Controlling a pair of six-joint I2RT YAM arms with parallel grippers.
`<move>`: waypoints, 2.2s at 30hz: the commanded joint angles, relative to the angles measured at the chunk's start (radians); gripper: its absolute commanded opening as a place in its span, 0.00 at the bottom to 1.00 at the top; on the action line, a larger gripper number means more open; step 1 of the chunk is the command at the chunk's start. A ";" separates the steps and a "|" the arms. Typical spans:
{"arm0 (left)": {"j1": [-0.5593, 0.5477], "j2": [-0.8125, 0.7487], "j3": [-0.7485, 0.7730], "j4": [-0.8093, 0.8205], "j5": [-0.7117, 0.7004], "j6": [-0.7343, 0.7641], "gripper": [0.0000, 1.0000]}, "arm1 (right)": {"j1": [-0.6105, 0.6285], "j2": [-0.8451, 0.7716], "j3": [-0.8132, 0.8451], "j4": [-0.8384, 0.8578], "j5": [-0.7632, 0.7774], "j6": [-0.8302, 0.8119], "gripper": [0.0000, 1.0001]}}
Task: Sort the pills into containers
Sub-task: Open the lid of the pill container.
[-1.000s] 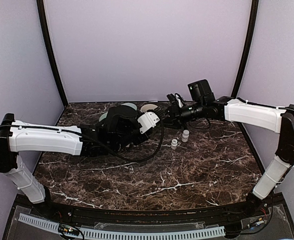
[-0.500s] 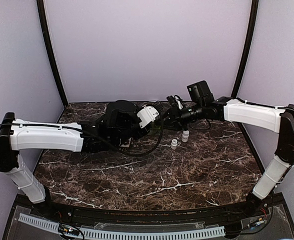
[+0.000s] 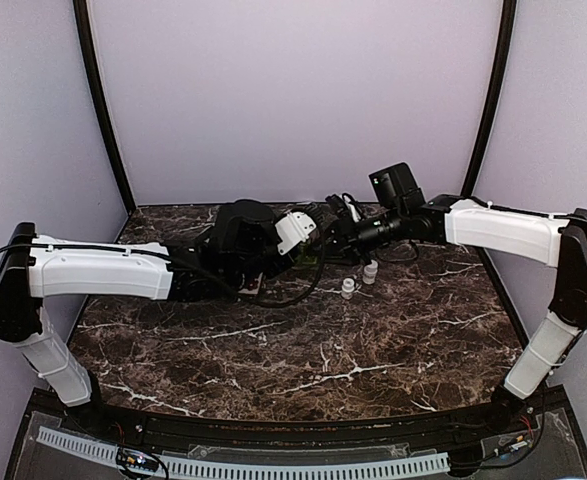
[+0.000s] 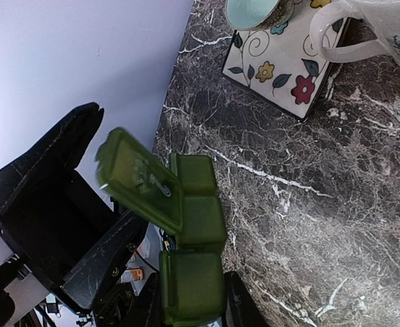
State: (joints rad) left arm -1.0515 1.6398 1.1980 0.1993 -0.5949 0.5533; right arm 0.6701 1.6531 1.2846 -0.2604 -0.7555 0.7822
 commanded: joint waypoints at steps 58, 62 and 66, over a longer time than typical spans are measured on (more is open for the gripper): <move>0.154 -0.002 0.261 -0.531 0.268 -0.391 0.50 | 0.062 -0.044 -0.058 0.042 0.035 -0.147 0.02; 0.154 -0.042 0.218 -0.500 0.209 -0.426 0.52 | 0.045 -0.033 -0.122 0.135 0.018 -0.089 0.02; 0.154 -0.098 0.152 -0.461 0.177 -0.470 0.53 | 0.034 -0.007 -0.224 0.276 0.002 0.000 0.02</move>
State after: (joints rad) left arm -0.8974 1.6333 1.4075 -0.3195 -0.3546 0.1474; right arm 0.7170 1.6344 1.1328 -0.1696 -0.7227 0.6865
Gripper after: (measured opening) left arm 0.529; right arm 0.218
